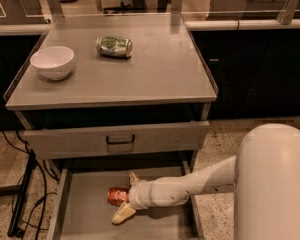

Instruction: Pick coke can from middle drawer and place on counter

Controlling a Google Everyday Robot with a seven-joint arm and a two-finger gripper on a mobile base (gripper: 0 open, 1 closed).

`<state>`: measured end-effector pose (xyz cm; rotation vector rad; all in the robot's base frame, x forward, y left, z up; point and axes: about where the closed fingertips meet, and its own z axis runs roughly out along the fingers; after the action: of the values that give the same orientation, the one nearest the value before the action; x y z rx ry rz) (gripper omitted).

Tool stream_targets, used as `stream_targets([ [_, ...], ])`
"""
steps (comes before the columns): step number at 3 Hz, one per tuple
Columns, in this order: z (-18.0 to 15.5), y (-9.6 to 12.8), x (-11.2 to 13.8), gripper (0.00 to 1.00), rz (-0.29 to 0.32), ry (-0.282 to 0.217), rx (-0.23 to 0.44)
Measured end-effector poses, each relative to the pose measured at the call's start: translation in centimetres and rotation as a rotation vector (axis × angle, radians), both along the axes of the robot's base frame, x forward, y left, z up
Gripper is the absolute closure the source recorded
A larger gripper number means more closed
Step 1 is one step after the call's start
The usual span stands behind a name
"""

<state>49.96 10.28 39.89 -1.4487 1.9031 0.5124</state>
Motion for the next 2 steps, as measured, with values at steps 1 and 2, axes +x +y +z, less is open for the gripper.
stream_targets([
  [1, -1.7, 0.8, 0.4, 0.0, -0.002, 0.019, -0.012],
  [2, -3.3, 1.7, 0.8, 0.0, 0.001, 0.04, -0.023],
])
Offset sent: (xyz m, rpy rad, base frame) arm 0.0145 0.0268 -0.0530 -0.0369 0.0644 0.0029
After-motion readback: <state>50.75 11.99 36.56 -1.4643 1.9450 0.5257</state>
